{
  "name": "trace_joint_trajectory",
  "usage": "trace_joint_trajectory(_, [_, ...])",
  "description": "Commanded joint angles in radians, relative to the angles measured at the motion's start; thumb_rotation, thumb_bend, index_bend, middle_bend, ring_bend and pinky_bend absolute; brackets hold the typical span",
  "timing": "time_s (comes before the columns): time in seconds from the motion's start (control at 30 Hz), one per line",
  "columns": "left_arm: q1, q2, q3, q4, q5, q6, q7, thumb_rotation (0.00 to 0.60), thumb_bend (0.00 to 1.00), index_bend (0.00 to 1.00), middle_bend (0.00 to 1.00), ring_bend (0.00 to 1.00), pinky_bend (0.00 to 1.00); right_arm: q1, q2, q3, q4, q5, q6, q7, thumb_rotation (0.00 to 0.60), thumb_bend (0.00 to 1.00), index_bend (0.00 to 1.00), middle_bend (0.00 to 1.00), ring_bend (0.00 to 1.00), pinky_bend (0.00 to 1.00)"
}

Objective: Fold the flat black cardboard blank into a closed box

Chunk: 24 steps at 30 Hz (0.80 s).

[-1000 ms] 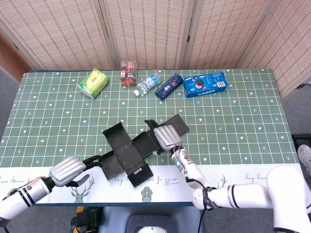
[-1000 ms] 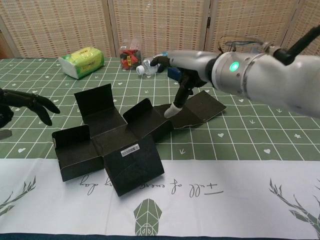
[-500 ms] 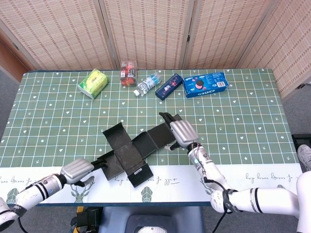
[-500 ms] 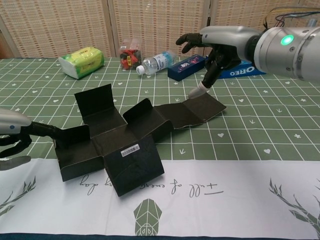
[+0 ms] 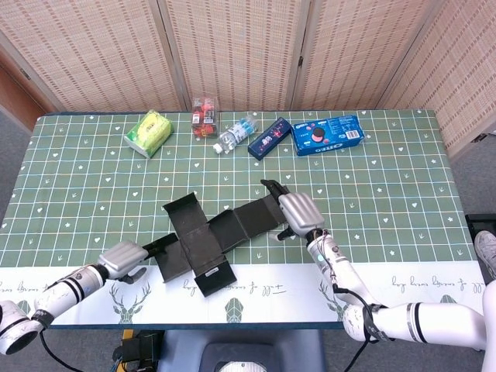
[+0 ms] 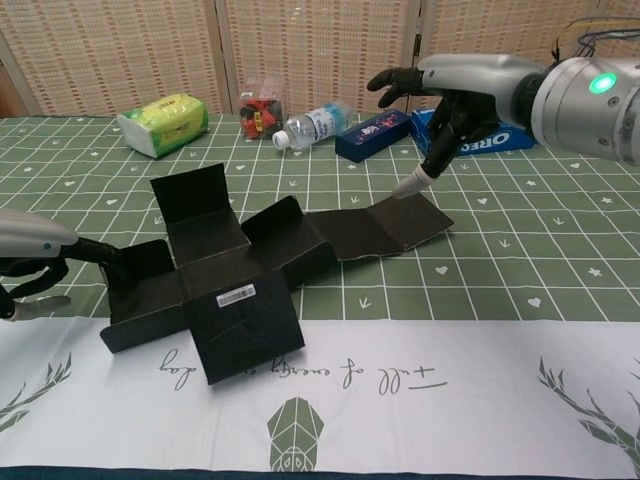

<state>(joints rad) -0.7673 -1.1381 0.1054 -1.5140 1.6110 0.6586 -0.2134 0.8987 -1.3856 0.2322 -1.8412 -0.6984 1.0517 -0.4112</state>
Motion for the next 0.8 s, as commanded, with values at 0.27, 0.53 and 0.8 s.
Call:
trace_joint_trajectory(0.27, [0.02,-0.032,-0.034,0.049,-0.105,0.017,0.184,0.6,0.57,0.13,0.09,0.68,0.89,-0.007,0.009,-0.02,-0.002,0.008,-0.011,-0.014,0.6,0.0,0.0,0.07,0.77,1.0])
trace_joint_trajectory(0.53, [0.076,0.028,-0.053,-0.052,-0.066,0.18,0.1,0.6,0.57,0.14,0.09,0.68,0.9,0.037,0.044,-0.078,-0.017,0.11,-0.039,-0.157,0.6,0.01,0.0,0.13,0.78,1.0])
trace_joint_trajectory(0.8, [0.122,0.092,-0.03,-0.113,0.004,0.287,0.044,0.6,0.56,0.14,0.09,0.68,0.9,0.16,0.004,-0.097,0.035,0.307,-0.071,-0.329,0.6,0.01,0.0,0.16,0.78,1.0])
